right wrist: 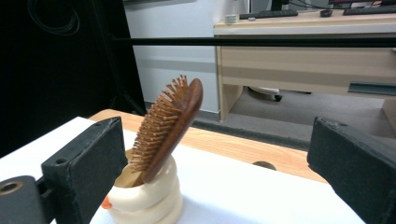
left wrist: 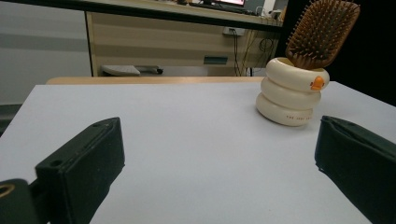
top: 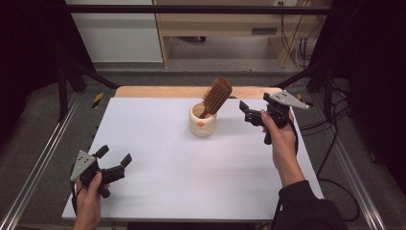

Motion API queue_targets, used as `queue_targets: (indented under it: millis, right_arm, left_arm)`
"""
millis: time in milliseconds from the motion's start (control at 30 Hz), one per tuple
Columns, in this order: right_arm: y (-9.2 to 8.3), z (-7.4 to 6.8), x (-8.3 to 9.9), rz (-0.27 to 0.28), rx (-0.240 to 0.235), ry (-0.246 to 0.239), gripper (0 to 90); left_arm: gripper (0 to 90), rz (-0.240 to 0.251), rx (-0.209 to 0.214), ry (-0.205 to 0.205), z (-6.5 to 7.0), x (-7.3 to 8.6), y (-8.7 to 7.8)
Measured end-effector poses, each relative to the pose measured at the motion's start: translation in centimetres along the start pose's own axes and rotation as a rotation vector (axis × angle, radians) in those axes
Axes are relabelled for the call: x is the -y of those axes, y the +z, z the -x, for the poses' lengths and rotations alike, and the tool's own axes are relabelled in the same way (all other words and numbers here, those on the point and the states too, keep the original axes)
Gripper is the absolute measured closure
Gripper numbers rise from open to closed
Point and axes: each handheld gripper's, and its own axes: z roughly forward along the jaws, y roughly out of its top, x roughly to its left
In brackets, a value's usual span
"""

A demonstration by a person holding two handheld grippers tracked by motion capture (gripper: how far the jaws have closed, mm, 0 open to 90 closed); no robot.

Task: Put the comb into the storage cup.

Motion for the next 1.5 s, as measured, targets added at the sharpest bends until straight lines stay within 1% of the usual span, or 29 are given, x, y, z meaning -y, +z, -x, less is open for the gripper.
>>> queue_targets:
  millis: [67, 133, 233, 633, 833, 1067, 1167, 1267, 1500]
  right_arm:
    - [-0.3, 0.2, 0.1, 0.004, 0.004, 0.009, 4.4]
    - [-0.5, 0.4, 0.3, 0.009, 0.01, 0.003, 4.3]
    - [-0.9, 0.7, 0.4, 0.017, 0.016, 0.01, 4.3]
    - [-2.1, 1.5, 1.1, 0.024, 0.028, -0.005, 4.2]
    - [-2.6, 1.8, 1.4, 0.025, 0.029, -0.007, 4.2]
    - [-3.3, 2.3, 1.3, 0.035, 0.03, 0.004, 3.9]
    - [-3.6, 2.3, 1.2, 0.039, 0.026, -0.001, 3.6]
    - [-3.9, 2.4, 1.2, 0.05, 0.025, 0.008, 3.3]
    - [-4.8, 2.7, 1.1, 0.056, 0.027, 0.008, 2.8]
  left_arm:
    - [1.6, 0.001, 0.0, -0.001, 0.0, 0.0, 0.0]
    - [1.6, 0.002, 0.0, -0.001, 0.0, 0.0, 0.0]
    - [1.6, 0.004, 0.0, 0.001, 0.0, -0.1, -0.1]
    - [1.6, 0.014, -0.002, -0.003, -0.3, -0.2, -0.4]
    - [1.6, 0.02, 0.001, 0.007, -0.3, -0.5, -0.6]
    - [1.6, 0.02, 0.007, 0.008, -0.1, -0.5, -0.7]
    - [1.6, 0.024, 0.017, 0.009, 0.0, -0.7, -0.8]
    - [1.6, 0.034, 0.02, 0.012, 0.0, -0.9, -1.0]
    - [1.6, 0.031, 0.023, 0.023, 0.1, -0.9, -1.7]
